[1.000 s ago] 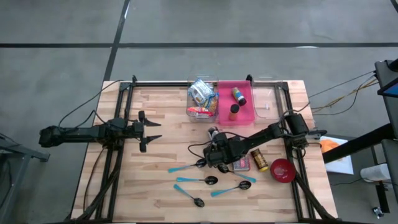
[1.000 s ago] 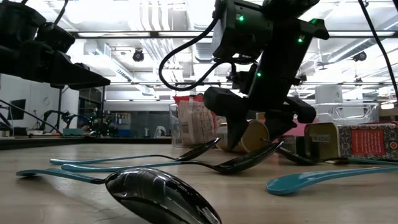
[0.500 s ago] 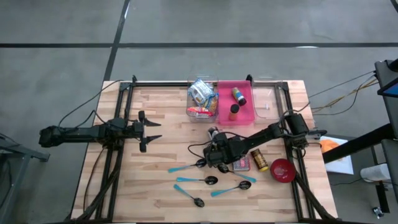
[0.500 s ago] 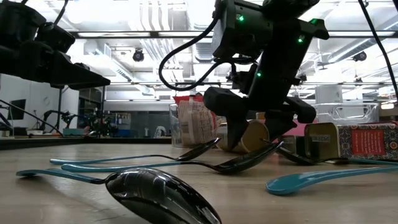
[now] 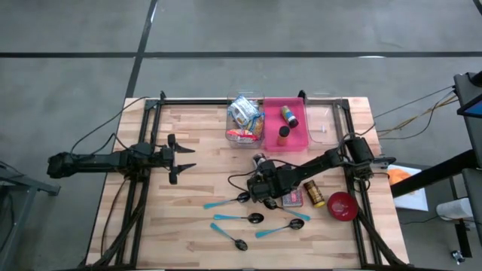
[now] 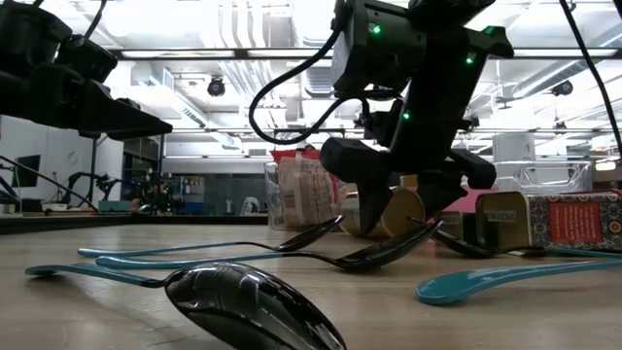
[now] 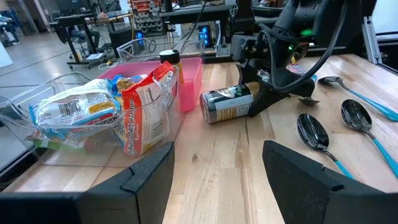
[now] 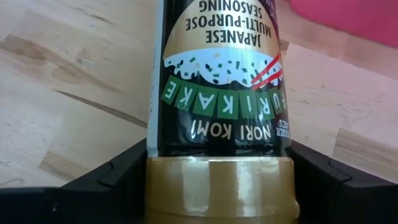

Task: Pick & Place Food Item
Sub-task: Put the gold spice bottle into the pink bin

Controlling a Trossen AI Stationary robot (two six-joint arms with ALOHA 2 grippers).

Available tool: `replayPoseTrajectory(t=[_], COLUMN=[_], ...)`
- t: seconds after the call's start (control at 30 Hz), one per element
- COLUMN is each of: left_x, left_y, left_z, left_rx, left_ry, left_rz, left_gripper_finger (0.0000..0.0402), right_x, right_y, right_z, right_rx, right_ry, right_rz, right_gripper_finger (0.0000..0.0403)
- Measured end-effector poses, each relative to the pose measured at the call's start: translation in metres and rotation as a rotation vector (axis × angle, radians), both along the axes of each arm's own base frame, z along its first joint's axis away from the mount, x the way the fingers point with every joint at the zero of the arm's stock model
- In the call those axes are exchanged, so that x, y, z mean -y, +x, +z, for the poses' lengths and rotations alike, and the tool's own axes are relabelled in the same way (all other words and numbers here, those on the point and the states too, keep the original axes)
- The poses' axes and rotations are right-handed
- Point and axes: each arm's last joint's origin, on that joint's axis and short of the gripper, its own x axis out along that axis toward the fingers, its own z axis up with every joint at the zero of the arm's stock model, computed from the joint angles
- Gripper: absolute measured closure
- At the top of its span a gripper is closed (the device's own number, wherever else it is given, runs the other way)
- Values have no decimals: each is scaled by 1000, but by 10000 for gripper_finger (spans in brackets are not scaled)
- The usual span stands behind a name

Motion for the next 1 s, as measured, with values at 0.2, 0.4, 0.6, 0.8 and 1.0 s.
replayPoseTrajectory(t=[0.2, 0.4, 0.6, 0.8, 1.0], left_x=[0, 0, 0, 0, 0], left_y=[0, 0, 0, 0, 0], left_z=[0, 0, 0, 0, 0], left_rx=[0, 0, 1, 0, 1], left_ry=[-2, -2, -2, -2, -1], left_rz=[0, 0, 1, 0, 0], left_gripper_finger=[158, 158, 158, 158, 158], right_x=[0, -2, -10, -14, -4], right_y=[2, 2, -8, -28, -54], right_z=[8, 31, 58, 93, 128], right_rx=[-4, 32, 78, 112, 116], right_ry=[-17, -46, -87, -171, -264], right_rz=[1, 30, 75, 108, 88], right_gripper_finger=[129, 129, 128, 128, 128])
